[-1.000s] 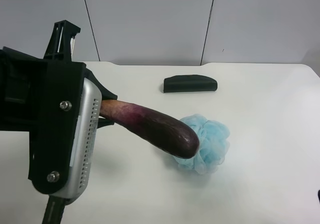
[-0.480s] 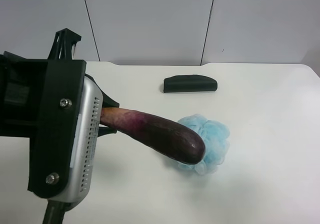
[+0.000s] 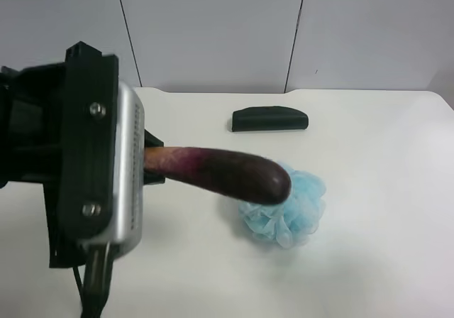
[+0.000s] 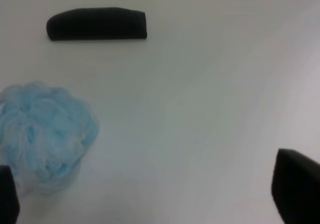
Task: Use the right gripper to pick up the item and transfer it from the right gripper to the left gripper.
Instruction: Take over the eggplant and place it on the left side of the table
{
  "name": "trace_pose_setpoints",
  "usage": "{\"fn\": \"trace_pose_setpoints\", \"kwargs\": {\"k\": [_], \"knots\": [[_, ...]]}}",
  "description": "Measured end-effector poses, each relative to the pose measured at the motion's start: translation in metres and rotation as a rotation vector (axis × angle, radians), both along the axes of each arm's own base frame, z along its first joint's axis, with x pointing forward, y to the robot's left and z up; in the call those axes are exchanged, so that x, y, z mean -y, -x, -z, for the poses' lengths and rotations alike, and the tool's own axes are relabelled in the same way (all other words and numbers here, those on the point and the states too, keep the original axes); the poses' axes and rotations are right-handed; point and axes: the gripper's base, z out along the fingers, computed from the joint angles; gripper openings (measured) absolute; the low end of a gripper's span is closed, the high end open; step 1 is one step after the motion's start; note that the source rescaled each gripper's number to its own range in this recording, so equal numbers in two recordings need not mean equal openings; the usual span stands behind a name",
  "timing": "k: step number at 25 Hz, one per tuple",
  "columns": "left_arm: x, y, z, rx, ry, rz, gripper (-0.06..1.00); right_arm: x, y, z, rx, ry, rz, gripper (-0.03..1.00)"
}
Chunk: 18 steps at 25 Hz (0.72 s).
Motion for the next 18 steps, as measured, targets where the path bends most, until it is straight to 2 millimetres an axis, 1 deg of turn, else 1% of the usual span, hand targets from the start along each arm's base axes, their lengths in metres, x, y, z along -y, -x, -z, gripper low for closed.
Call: {"fn": "trace_pose_setpoints", "kwargs": {"k": [3,7,9,11,14,18], "knots": [[-0.016,-0.022,0.0,-0.068,0.068,-0.209,0.01,0.0,0.0,0.0,0.0,0.0,0.0,1.0],[-0.05,-0.055,0.001,-0.12,0.132,-0.482,0.01,0.0,0.0,0.0,0.0,0.0,0.0,1.0],[-0.067,-0.07,0.006,-0.159,0.154,-0.606,0.01,0.0,0.0,0.0,0.0,0.0,0.0,1.0],[-0.084,-0.084,0.012,-0.199,0.168,-0.728,0.01,0.0,0.0,0.0,0.0,-0.001,0.0,1.0],[-0.103,-0.102,0.027,-0.281,0.186,-0.872,0.01,0.0,0.0,0.0,0.0,-0.001,0.0,1.0],[-0.116,-0.119,0.05,-0.407,0.209,-1.008,0.01,0.0,0.0,0.0,0.0,-0.002,0.001,1.0]]}}
